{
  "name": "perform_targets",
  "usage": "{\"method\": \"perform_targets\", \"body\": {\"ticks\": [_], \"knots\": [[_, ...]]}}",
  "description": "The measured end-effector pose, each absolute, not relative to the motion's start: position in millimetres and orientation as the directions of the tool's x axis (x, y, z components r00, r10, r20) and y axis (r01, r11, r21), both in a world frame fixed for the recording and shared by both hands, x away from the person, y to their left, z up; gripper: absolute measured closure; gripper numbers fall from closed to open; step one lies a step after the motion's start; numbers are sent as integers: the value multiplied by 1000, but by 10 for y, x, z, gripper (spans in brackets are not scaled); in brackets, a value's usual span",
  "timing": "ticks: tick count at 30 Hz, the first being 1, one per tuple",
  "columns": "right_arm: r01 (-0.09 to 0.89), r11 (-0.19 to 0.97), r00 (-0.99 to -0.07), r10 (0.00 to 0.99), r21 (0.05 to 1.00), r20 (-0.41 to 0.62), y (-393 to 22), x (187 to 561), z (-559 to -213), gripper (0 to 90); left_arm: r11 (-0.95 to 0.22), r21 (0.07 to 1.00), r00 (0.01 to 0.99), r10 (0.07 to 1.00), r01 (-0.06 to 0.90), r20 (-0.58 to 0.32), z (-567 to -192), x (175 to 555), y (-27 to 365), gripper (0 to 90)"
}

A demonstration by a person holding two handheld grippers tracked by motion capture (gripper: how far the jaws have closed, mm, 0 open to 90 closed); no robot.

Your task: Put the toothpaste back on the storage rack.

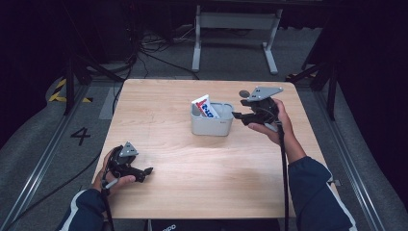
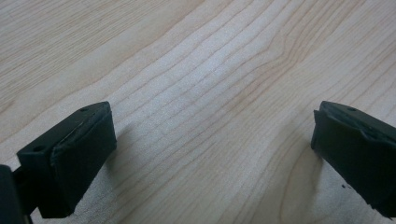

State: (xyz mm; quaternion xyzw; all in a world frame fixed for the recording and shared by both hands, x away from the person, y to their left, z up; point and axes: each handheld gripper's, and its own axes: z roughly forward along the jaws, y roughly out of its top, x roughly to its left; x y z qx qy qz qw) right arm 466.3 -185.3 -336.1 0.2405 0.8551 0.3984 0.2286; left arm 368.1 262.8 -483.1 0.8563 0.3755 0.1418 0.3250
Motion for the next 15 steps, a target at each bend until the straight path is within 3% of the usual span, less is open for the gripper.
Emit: {"method": "perform_targets", "body": {"ticks": [15], "knots": [[253, 599, -766, 604, 760, -220, -2092, 4485, -3467, 429, -509, 662, 678, 735, 550, 2, -4829, 3681, 2630, 4]]}}
